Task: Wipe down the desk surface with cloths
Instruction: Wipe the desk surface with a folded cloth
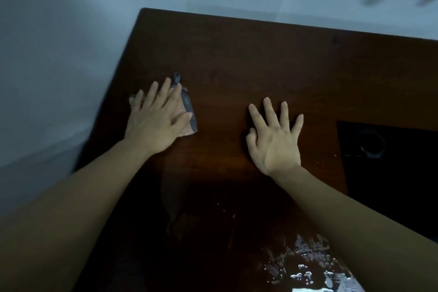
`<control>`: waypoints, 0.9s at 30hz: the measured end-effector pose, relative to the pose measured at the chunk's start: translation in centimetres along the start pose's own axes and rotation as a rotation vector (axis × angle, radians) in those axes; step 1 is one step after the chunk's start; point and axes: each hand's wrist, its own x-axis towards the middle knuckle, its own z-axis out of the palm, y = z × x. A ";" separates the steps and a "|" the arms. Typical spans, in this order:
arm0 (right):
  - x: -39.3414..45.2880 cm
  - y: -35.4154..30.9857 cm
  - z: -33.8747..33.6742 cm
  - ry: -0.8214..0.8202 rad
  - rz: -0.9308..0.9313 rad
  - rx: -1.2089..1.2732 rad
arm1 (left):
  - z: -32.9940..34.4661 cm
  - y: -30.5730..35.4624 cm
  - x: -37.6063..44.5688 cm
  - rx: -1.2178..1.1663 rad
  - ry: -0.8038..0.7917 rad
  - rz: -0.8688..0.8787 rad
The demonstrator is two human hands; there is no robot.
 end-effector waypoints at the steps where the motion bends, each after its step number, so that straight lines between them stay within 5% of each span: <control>1: 0.1 0.0 0.0 -0.002 -0.001 -0.002 | 0.0 0.5 -0.6 -0.003 0.006 0.001; 11: -0.1 0.1 -0.6 -0.039 -0.013 0.010 | 3.1 3.6 -13.5 0.021 -0.020 0.423; 20: 0.1 0.4 -0.2 -0.039 -0.041 0.015 | 1.2 3.5 -2.9 -0.062 0.061 -0.070; 27: -0.1 0.3 -0.5 -0.042 -0.049 0.012 | 2.7 7.8 -11.6 -0.024 0.001 0.084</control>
